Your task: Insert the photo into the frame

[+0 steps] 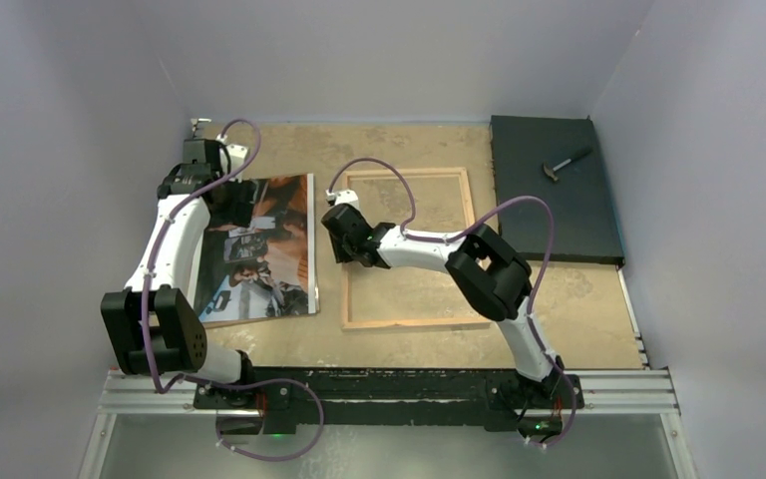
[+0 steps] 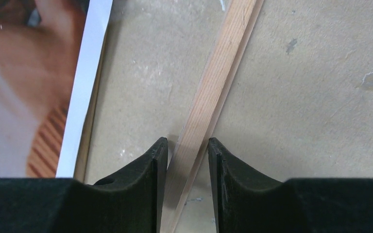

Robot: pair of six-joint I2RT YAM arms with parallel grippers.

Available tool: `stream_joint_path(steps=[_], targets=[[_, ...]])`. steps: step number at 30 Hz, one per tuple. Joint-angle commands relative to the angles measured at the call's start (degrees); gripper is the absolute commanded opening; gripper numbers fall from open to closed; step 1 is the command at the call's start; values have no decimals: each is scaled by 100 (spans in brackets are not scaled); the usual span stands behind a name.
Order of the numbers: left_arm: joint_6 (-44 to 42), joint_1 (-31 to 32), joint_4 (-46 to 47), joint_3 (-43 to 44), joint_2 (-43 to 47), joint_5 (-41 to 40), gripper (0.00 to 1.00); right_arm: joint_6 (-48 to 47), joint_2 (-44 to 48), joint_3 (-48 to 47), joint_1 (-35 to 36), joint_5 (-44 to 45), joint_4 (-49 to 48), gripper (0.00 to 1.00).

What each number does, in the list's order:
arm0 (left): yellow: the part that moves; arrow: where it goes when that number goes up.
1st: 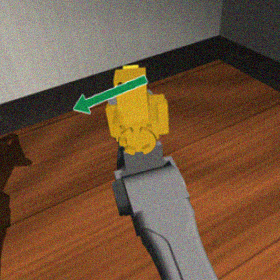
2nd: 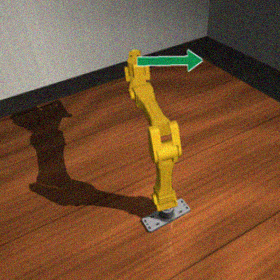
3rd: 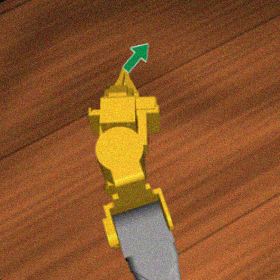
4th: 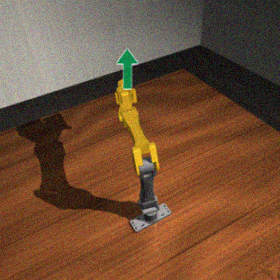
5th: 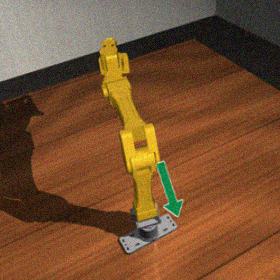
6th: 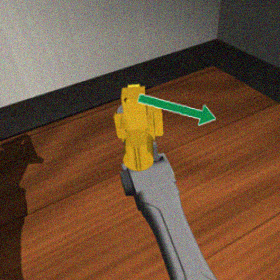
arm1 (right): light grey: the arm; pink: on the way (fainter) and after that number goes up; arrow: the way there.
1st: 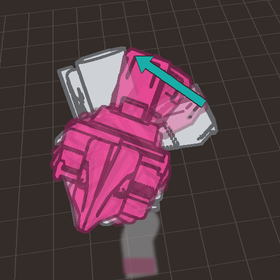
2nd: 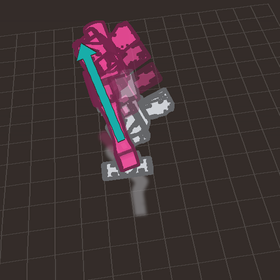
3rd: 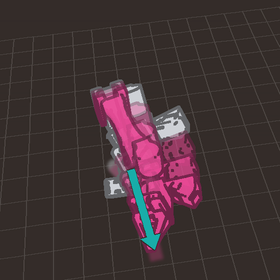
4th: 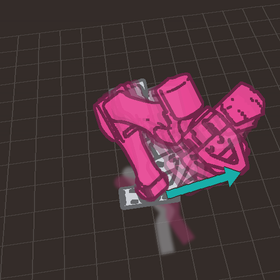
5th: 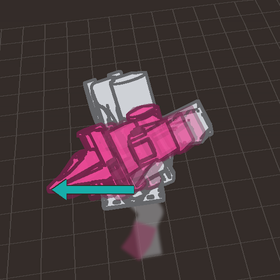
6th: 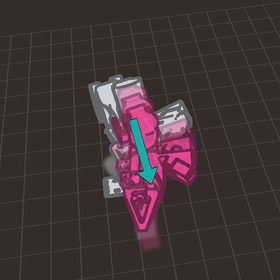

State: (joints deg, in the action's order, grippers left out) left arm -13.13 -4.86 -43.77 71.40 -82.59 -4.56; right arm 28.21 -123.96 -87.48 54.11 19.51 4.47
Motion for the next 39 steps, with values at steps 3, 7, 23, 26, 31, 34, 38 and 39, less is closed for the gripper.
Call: stream_joint_path(steps=[3,7,23,26,31,34,38,39], targets=[[-68,-43,128,16,-36,53,82,-629,298,440,-77,-120,36,40],[-47,-65,48,187,-177,94,83,-819,370,441,-120,-44,-5,43],[-585,-945,-89,763,-930,52,100,-1287,601,573,-303,175,-414,57],[-757,-1070,1,643,-956,-85,100,-1160,700,279,-127,186,-277,77],[-992,-1269,506,264,-955,-831,95,-460,886,-364,-19,132,89,95],[-1108,-1469,885,65,-1033,-1369,90,-336,891,-577,-17,-340,-140,99],[-1172,-1649,1428,-274,-1161,-1736,85,-159,368,-1166,-15,-1110,73,99],[-1172,-1671,1571,-391,-1194,-1817,83,-93,194,-1338,-26,-1251,168,99]])
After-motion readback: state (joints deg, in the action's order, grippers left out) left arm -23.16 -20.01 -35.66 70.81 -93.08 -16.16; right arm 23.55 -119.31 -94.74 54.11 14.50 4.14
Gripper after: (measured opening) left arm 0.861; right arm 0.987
